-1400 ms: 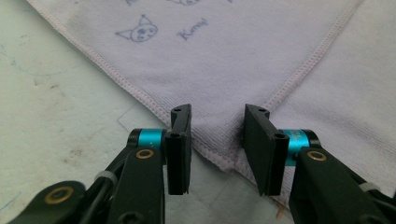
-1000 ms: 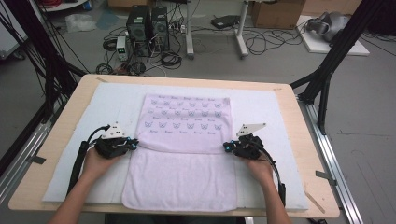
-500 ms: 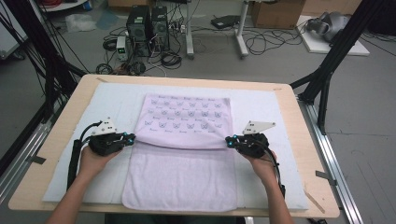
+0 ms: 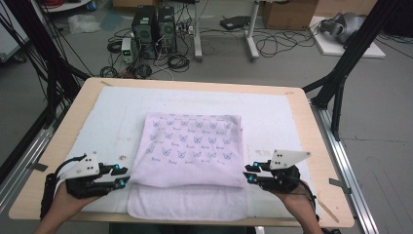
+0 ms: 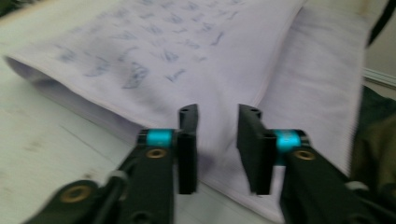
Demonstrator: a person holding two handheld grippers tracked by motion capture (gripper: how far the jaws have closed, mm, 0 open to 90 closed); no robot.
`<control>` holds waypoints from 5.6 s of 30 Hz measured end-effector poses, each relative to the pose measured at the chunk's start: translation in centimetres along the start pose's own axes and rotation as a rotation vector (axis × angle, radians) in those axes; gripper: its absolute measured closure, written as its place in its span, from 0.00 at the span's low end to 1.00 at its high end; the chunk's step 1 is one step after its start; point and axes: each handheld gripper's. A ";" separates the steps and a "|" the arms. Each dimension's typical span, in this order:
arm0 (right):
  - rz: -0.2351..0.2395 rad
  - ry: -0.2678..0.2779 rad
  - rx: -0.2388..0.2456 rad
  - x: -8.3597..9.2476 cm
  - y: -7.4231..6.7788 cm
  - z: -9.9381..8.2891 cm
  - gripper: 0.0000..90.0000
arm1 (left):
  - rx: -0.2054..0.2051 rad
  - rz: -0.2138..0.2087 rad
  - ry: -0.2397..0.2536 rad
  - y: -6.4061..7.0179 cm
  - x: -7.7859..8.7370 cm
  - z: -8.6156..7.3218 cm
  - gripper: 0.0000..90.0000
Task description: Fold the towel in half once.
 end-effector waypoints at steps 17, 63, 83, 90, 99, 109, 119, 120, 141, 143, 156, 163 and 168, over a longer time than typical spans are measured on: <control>0.076 -0.163 -0.039 -7.2 3.1 -3.8 0.90 | 0.031 -0.005 -0.123 -2.5 -5.4 -2.8 0.90; 0.007 -0.085 -0.056 -5.7 5.1 0.1 0.64 | 0.067 0.070 -0.044 -4.5 -4.8 0.2 0.72; -0.020 -0.133 -0.285 -10.2 14.7 1.6 0.56 | 0.211 0.106 -0.051 -14.7 -10.5 3.7 0.79; 0.031 -0.130 -0.182 -9.8 13.0 3.1 0.94 | 0.148 0.077 -0.025 -13.6 -8.9 4.6 0.97; 0.079 -0.134 -0.026 -7.3 7.4 2.8 0.90 | 0.068 0.012 -0.088 -8.9 -5.9 1.5 0.92; 0.040 -0.104 -0.052 -5.5 7.3 2.4 0.78 | 0.089 0.054 -0.055 -9.3 -4.7 1.0 0.74; -0.045 -0.217 -0.044 -9.4 9.8 -0.8 0.74 | 0.093 0.114 -0.129 -10.8 -9.1 -0.5 0.72; -0.051 -0.226 -0.049 -9.6 9.9 -1.2 0.74 | 0.089 0.110 -0.148 -10.9 -9.5 -0.7 0.72; 0.013 -0.206 -0.109 -8.4 11.9 2.5 0.97 | 0.244 0.107 -0.038 -12.9 -8.3 1.6 0.87; 0.022 -0.223 -0.089 -8.7 11.6 2.3 0.97 | 0.265 0.110 -0.047 -13.2 -8.2 1.4 0.79; 0.023 -0.255 -0.064 -9.6 10.9 1.5 0.96 | 0.141 0.127 -0.157 -12.1 -11.3 0.6 0.93; 0.005 -0.208 -0.070 -8.6 11.3 2.0 0.96 | 0.170 0.166 -0.019 -12.4 -8.7 2.1 0.95; -0.009 -0.193 -0.071 -8.3 11.8 2.6 0.96 | 0.184 0.202 -0.001 -13.0 -8.7 2.5 0.95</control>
Point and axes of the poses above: each handheld gripper's, and its own axes: x roughly backward along the jaws, z roughly out of its top, y roughly to its right, and after that the axes turned 13 degrees about y, right-handed
